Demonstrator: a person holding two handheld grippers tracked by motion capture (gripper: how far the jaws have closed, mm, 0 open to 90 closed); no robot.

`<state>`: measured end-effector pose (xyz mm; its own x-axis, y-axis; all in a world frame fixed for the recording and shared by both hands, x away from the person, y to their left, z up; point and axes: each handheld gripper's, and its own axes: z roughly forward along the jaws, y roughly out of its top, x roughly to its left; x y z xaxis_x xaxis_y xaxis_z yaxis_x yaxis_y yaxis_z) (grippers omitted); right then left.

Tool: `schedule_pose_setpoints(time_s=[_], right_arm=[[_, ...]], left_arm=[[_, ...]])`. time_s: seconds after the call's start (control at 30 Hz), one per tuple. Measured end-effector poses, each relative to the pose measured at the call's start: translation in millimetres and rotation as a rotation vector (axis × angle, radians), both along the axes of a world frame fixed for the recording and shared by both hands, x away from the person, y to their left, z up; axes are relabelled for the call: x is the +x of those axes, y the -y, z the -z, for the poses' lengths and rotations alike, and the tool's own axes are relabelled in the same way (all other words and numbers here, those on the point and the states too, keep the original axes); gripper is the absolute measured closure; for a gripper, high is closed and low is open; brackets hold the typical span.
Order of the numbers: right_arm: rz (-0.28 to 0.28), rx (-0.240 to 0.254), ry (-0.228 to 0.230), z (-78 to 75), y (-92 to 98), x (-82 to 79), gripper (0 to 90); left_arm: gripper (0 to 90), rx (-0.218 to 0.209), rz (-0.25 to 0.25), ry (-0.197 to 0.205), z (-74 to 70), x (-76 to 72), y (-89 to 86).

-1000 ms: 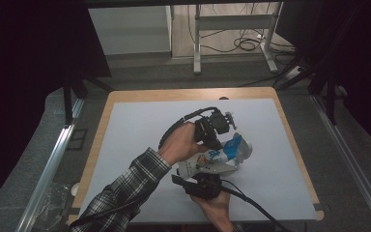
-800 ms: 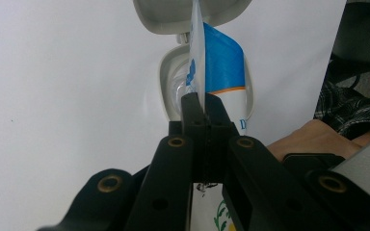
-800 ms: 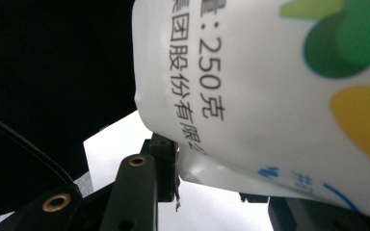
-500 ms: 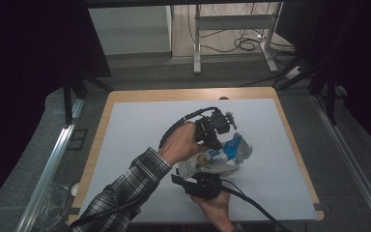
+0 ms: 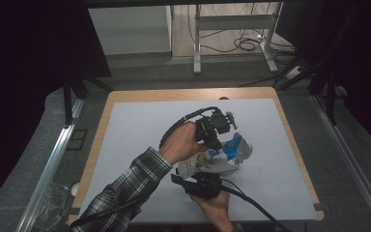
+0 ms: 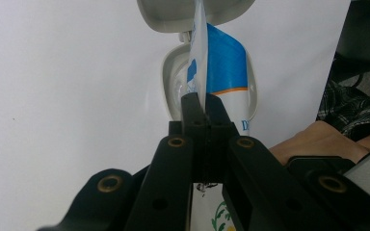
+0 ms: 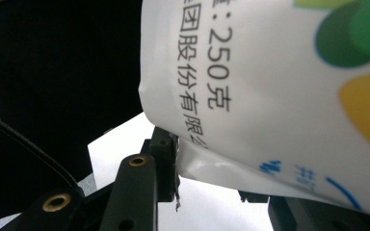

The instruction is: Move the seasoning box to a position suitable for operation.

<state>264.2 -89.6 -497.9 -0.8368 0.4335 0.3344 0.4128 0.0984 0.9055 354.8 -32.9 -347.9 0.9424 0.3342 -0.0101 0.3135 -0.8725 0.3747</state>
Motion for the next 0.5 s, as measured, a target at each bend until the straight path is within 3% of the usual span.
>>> schedule_pose_setpoints(time_s=[0.5], right_arm=[[-0.002, 0.004, 0.000, -0.7, -0.3, 0.2, 65.1]], left_arm=[[90.0, 0.002, -0.001, -0.002, 0.0, 0.7, 0.2]])
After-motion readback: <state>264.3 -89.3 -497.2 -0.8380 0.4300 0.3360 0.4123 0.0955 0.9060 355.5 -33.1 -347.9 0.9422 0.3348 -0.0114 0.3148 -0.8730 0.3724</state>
